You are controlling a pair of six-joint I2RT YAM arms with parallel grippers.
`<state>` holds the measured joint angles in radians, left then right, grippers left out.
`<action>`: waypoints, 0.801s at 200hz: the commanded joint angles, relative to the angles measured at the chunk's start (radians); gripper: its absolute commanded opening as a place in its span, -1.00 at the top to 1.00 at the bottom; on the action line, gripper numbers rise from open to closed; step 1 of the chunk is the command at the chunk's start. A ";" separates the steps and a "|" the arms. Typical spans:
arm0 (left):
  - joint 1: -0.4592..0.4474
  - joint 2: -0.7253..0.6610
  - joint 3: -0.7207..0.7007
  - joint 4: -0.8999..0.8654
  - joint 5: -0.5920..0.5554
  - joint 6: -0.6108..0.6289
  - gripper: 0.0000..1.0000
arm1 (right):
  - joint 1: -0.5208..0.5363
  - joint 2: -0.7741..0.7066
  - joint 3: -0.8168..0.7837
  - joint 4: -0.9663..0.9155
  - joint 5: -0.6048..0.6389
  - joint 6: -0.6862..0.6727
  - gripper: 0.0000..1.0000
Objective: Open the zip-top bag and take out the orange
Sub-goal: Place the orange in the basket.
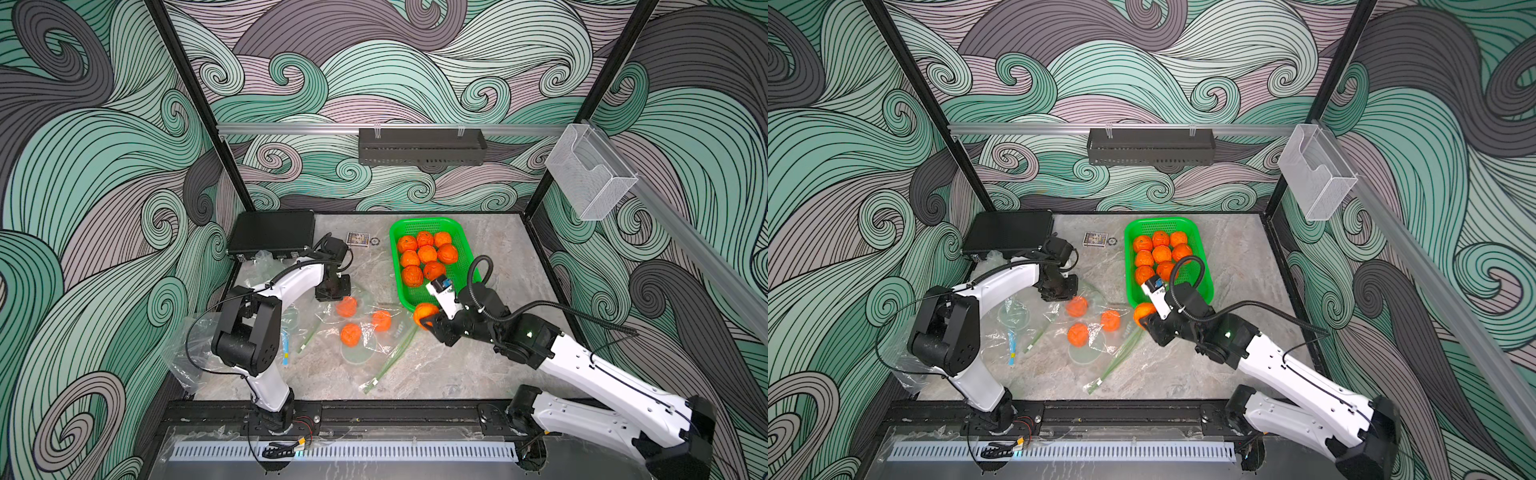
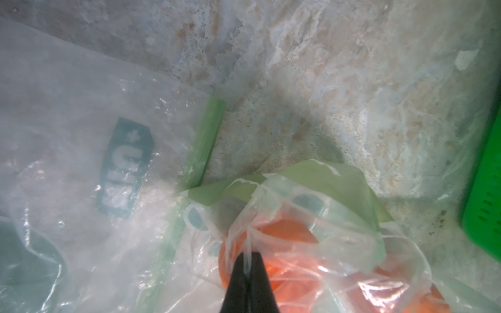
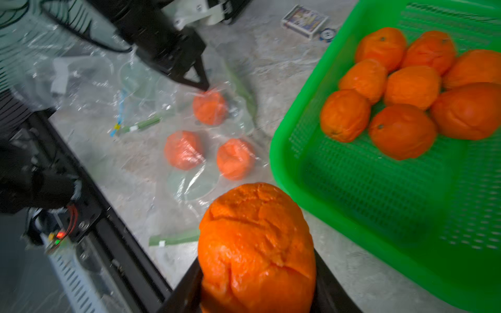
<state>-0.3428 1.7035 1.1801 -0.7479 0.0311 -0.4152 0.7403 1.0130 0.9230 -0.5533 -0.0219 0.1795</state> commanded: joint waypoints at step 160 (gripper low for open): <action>-0.001 0.009 -0.004 -0.067 0.017 0.006 1.00 | -0.381 0.741 0.386 0.003 0.289 0.036 0.11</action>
<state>-0.3428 1.7035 1.1801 -0.7483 0.0341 -0.4149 0.3599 1.7195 1.2705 -0.5602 0.2092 0.1997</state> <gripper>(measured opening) 0.047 0.489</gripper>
